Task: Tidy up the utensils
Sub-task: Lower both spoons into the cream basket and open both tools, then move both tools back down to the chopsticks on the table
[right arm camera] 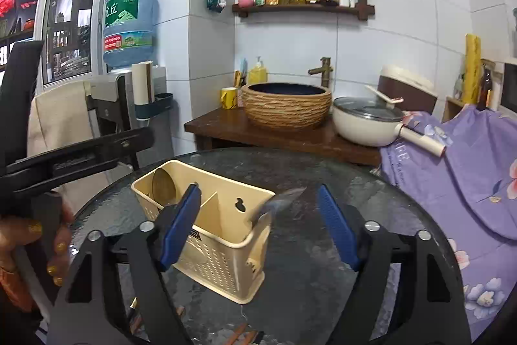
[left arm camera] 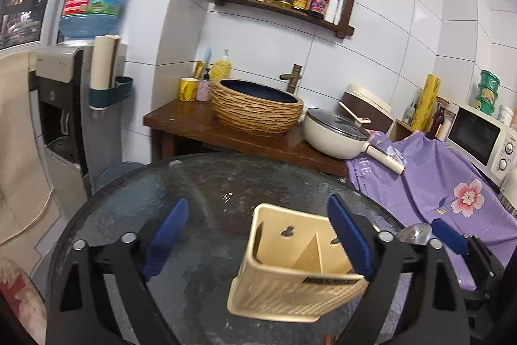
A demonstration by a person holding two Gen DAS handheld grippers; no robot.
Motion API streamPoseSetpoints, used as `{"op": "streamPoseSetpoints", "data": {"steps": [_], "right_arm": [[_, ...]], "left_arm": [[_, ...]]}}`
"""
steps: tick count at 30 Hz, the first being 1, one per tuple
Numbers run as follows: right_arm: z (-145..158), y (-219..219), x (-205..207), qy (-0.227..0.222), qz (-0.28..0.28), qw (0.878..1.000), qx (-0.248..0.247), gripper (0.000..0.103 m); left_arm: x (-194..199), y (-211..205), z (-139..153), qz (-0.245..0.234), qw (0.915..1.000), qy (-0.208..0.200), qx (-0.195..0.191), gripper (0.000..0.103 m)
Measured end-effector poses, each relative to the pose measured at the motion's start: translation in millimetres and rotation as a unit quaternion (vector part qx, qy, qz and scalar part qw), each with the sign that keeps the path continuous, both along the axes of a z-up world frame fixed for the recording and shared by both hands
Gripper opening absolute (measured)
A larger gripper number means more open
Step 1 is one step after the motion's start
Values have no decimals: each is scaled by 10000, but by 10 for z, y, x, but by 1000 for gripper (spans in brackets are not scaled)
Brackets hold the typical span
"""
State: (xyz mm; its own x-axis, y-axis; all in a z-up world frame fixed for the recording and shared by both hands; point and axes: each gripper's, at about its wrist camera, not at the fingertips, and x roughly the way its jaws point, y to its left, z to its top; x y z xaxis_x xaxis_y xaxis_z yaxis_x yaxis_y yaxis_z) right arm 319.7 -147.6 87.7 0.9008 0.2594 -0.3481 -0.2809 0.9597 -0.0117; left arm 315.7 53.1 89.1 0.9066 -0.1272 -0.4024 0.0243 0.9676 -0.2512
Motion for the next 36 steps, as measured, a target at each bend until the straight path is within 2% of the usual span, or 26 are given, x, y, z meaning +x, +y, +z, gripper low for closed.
{"op": "streamPoseSetpoints", "data": {"steps": [3, 7, 13, 15, 18, 20, 22, 26, 32, 36], "right_arm": [[4, -74, -126, -12, -159, 9999, 27, 77], [-96, -203, -276, 360, -242, 9988, 221, 77], [-533, -300, -444, 1322, -239, 9907, 201, 77], [-720, -307, -485, 1634, -327, 9859, 117, 69], [-993, -297, -557, 2043, -389, 9781, -2, 59], [-1140, -280, -599, 2263, -392, 9733, -42, 56], [-1251, -262, -628, 2397, -399, 9700, -45, 55], [-1389, -206, -670, 2582, -462, 9649, -140, 48], [-1441, -154, -665, 2686, -484, 9618, -190, 47], [-1454, -112, -631, 2743, -507, 9597, -324, 40]], "left_arm": [[-164, 76, -48, 16, 9999, 123, -73, 95], [-343, 134, -240, 27, 9979, 646, -7, 96], [-604, 152, -670, 50, 9913, 1262, 381, 96], [-697, 120, -807, 69, 9887, 1392, 558, 95], [-786, 112, -973, 106, 9841, 1586, 788, 85], [-822, 100, -1118, 42, 9795, 1856, 788, 75], [-848, 78, -1209, -52, 9770, 2009, 718, 69], [-891, -17, -1311, -136, 9728, 2134, 893, 57], [-916, -71, -1373, -171, 9701, 2229, 944, 51], [-941, -91, -1413, -167, 9690, 2280, 940, 49]]}}
